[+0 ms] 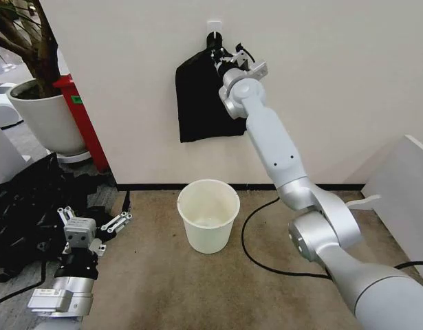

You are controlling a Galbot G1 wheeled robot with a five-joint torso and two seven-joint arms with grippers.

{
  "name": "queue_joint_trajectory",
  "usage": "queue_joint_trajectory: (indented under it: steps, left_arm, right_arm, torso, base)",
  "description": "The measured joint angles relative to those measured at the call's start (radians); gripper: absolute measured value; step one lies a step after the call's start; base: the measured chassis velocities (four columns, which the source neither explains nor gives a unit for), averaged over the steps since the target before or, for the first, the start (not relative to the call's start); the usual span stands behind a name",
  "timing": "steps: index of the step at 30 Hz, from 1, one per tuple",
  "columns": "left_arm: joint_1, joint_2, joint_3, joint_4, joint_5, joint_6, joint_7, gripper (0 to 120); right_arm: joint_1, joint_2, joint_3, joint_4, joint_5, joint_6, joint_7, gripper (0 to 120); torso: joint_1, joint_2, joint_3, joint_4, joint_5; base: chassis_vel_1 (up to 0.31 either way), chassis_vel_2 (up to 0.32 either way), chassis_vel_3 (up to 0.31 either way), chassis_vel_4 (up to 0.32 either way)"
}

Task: Place the garbage bag over the trash bin.

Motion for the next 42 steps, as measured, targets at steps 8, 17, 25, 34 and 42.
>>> queue_joint_trajectory:
  steps: [8, 17, 25, 34, 42]
  left_arm:
    - [0.002, 0.004, -0.002, 0.000, -0.003, 0.000, 0.000, 100]
    - [0.001, 0.002, -0.003, 0.000, -0.004, -0.003, -0.002, 100]
    - [-0.001, 0.002, -0.002, 0.004, -0.005, -0.006, -0.003, 100]
    - [-0.004, 0.002, -0.003, 0.010, -0.007, -0.010, -0.004, 100]
    - [-0.008, 0.003, -0.006, 0.013, -0.007, -0.013, -0.005, 100]
  right_arm:
    - [-0.062, 0.000, -0.013, 0.038, -0.001, 0.006, 0.008, 0]
    - [-0.138, 0.000, -0.040, 0.119, -0.001, 0.011, 0.029, 0]
    - [-0.223, 0.000, -0.060, 0.210, -0.007, 0.010, 0.068, 0]
    - [-0.317, -0.037, -0.083, 0.307, -0.006, 0.008, 0.109, 0]
    - [-0.373, -0.063, -0.085, 0.355, -0.007, 0.009, 0.122, 0]
  torso:
    - [0.000, 0.000, 0.000, -0.0002, 0.0000]
    - [0.000, 0.000, 0.000, 0.0001, 0.0000]
    - [0.000, 0.000, 0.000, -0.0002, 0.0000]
    - [0.000, 0.000, 0.000, -0.0004, 0.0001]
    - [0.000, 0.000, 0.000, 0.0000, 0.0001]
  base:
    - [0.000, 0.000, 0.000, 0.000]
    - [0.000, 0.000, 0.000, 0.000]
    - [0.000, 0.000, 0.000, 0.000]
    - [0.000, 0.000, 0.000, 0.000]
    - [0.000, 0.000, 0.000, 0.000]
